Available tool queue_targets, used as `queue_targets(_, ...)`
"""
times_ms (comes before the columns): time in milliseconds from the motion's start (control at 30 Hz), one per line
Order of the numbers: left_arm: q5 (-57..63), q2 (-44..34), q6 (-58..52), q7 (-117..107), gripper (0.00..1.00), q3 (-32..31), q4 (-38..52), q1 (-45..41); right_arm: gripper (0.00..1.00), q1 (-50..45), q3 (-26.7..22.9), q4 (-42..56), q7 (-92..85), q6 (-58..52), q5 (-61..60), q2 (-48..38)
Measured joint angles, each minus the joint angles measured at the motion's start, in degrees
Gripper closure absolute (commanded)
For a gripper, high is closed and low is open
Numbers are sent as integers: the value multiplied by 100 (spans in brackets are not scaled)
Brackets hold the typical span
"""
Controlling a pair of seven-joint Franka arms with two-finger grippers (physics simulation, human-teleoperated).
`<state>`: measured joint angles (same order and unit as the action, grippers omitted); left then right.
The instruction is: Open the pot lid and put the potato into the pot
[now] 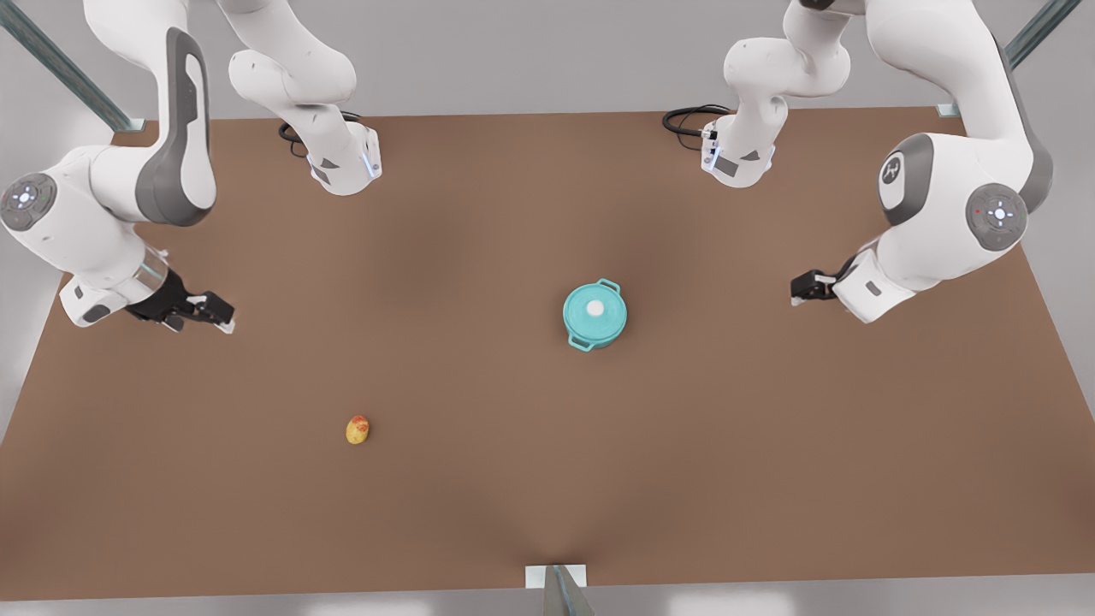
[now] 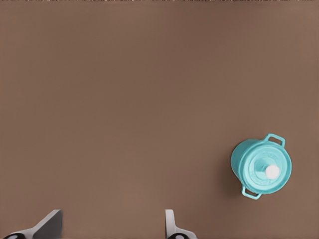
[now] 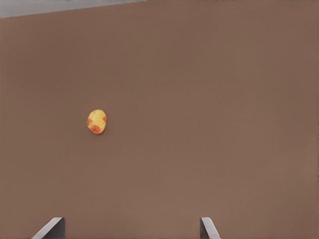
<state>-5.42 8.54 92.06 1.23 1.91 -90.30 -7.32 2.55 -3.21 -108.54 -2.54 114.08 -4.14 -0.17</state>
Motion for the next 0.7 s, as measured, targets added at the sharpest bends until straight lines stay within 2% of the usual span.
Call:
queue_targets(167,-14,183,108,33,0,-40,267,-436,0,102,7,31,-28,212,2,25)
queue_targets(333,-123,912,359,-597,0,-47,664,-2696,0,151,116,542,155,275,26,393)
queue_targets(400,-134,1196,588,-1041,0,-48,725,-3459,0,-464,121,777,317,273,81,598)
queue_targets(533,83,1743,1009,-1934,0,-50,638,-4233,0,-2610,135,1100,684,281,310,1010)
queue_targets(600,124,1860,1385,-2385,0,-51,300,-4365,0,-2864,132,1236,866,292,360,1267)
queue_targets(700,151,1928,1834,-3000,0,-51,31,-4482,0,-2602,27,1178,1133,296,376,1498)
